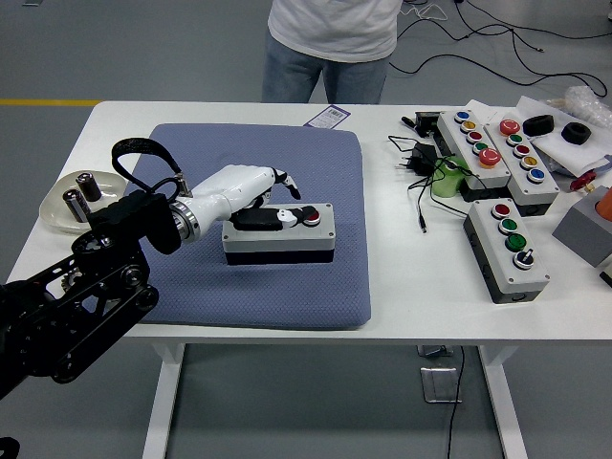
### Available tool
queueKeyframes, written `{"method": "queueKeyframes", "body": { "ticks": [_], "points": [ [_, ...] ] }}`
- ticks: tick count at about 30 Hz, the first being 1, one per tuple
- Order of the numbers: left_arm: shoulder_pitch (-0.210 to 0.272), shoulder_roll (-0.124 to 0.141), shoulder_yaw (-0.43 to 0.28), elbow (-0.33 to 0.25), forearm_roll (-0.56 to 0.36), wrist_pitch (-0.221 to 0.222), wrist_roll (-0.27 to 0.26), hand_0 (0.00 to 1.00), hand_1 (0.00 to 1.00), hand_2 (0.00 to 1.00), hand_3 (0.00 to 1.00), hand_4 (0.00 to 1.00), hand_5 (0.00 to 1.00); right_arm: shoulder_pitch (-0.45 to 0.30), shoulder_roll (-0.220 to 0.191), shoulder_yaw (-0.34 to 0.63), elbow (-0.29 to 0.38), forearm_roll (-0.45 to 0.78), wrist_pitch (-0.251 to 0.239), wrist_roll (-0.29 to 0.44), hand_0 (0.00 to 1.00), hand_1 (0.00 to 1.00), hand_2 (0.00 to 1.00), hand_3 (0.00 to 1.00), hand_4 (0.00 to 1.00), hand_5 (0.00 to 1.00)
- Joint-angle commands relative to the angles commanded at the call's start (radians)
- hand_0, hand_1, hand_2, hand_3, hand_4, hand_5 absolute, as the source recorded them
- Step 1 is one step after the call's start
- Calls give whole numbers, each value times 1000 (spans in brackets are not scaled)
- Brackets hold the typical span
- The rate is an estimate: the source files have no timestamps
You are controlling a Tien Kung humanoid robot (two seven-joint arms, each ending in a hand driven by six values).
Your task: Pick up the button,place it on the desk,press the button,press the button
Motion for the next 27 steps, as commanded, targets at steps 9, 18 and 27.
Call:
{"method": "queueKeyframes", "body": {
  "ticks": [9, 18, 27],
  "points": [
    [-11, -8, 27, 26, 29, 11, 27, 2, 2, 56, 710, 668, 998, 0, -1, 0, 0, 0, 0, 0, 672, 644, 688, 633, 312, 191],
    [-16, -8, 50, 49, 43, -1, 48, 2, 2, 51, 710, 657, 998, 0, -1, -1, 0, 2, 0, 0, 672, 644, 688, 633, 312, 190],
    [-9, -39, 76, 87, 65, -16, 70, 2, 2, 51, 707, 653, 998, -1, -1, 6, 0, -2, 0, -1, 672, 644, 688, 633, 312, 190]
  ]
}}
